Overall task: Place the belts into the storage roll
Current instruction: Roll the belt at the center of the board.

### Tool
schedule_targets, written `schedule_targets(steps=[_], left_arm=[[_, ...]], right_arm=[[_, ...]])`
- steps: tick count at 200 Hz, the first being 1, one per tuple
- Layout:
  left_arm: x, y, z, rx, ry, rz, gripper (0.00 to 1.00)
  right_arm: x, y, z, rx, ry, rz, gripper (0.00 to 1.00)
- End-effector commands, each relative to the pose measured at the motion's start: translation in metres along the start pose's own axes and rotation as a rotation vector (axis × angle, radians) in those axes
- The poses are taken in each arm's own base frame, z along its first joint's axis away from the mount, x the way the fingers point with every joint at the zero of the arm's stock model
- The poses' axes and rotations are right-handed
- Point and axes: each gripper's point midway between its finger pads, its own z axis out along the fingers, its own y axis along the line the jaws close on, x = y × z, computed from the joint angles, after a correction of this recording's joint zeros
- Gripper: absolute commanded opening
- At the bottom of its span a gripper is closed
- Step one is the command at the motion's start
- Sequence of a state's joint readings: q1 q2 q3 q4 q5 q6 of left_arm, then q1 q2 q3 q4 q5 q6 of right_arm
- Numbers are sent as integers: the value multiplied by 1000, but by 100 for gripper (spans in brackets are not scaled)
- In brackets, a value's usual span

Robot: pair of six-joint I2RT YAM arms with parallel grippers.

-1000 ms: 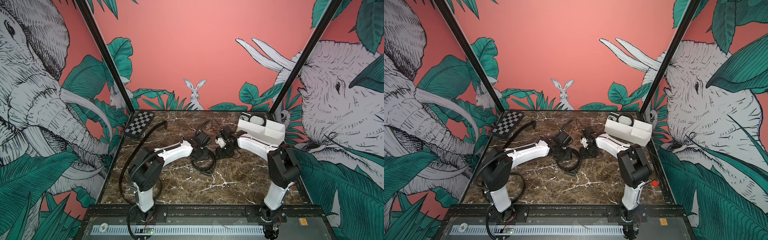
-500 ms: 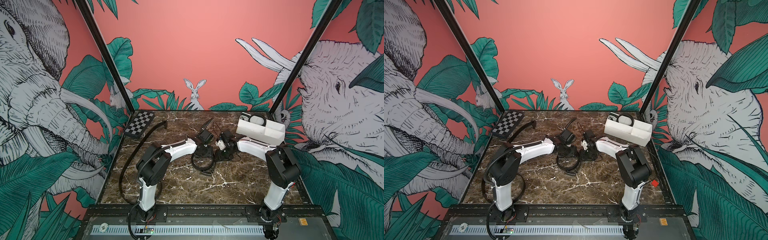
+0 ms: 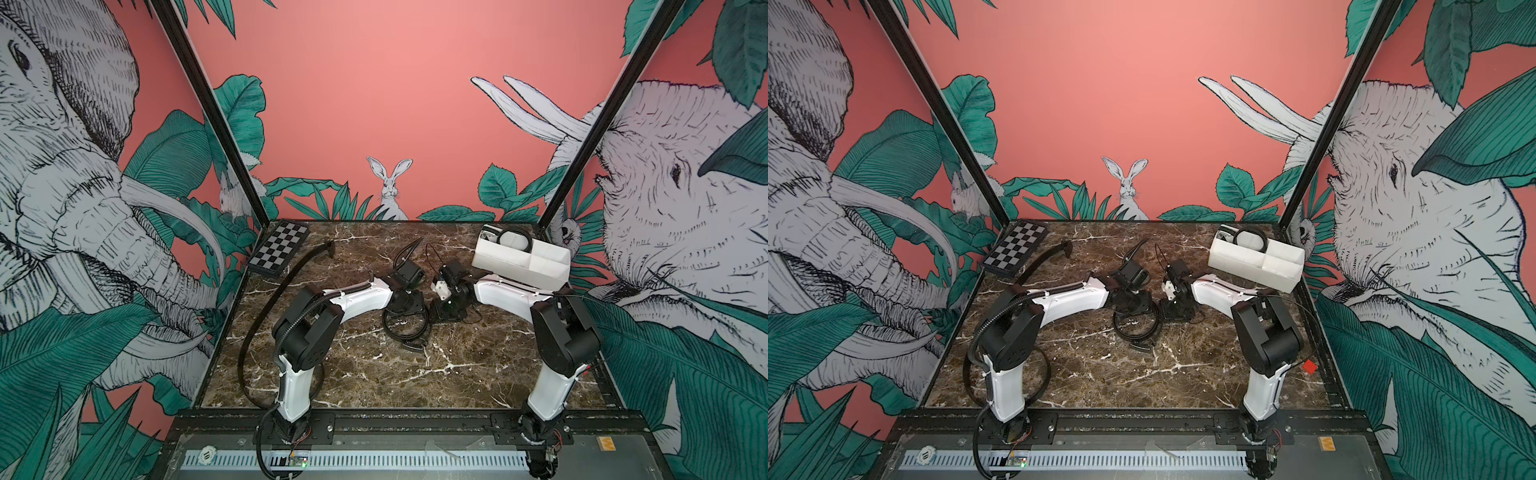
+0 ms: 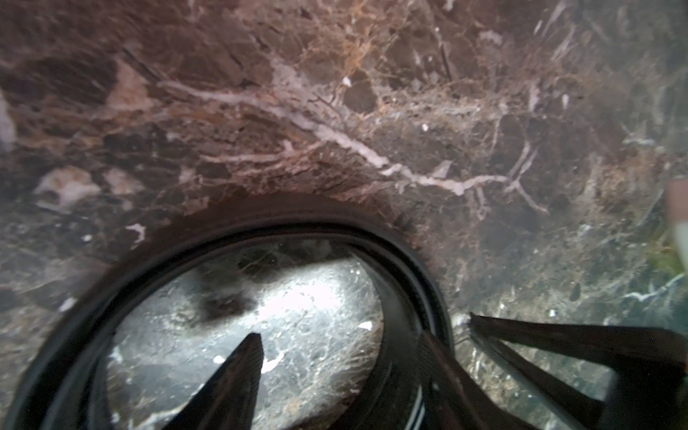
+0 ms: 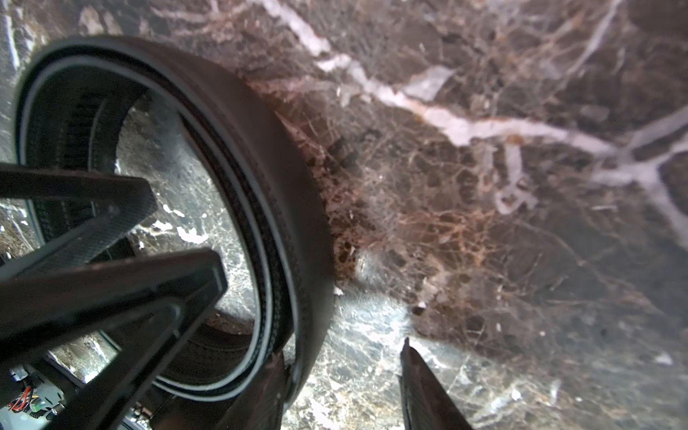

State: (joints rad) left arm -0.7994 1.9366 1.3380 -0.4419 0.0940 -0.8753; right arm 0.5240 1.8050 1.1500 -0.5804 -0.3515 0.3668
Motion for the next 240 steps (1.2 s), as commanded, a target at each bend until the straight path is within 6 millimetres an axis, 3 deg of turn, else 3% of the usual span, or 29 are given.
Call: schedule_targets(steps=[1, 34, 73, 146, 181, 214, 240], left_arm=[[4, 0, 6, -1, 30, -21, 68], [11, 4, 11, -9, 49, -13, 68], [15, -7, 8, 26, 47, -1, 69], [22, -5, -16, 47, 18, 48, 68], [18, -22, -28, 144, -22, 90, 68], [25, -31, -20, 179, 37, 146, 68], [30, -25, -13, 148, 74, 189, 68]], right_arm=[[2, 0, -1, 6, -11, 1, 48], [4, 0, -1, 6, -12, -2, 49], [7, -1, 3, 3, -4, 4, 49], [7, 0, -2, -1, -13, -2, 49], [6, 1, -7, -4, -25, -4, 49], [8, 0, -6, -5, -15, -3, 49], [9, 0, -7, -3, -16, -4, 49]])
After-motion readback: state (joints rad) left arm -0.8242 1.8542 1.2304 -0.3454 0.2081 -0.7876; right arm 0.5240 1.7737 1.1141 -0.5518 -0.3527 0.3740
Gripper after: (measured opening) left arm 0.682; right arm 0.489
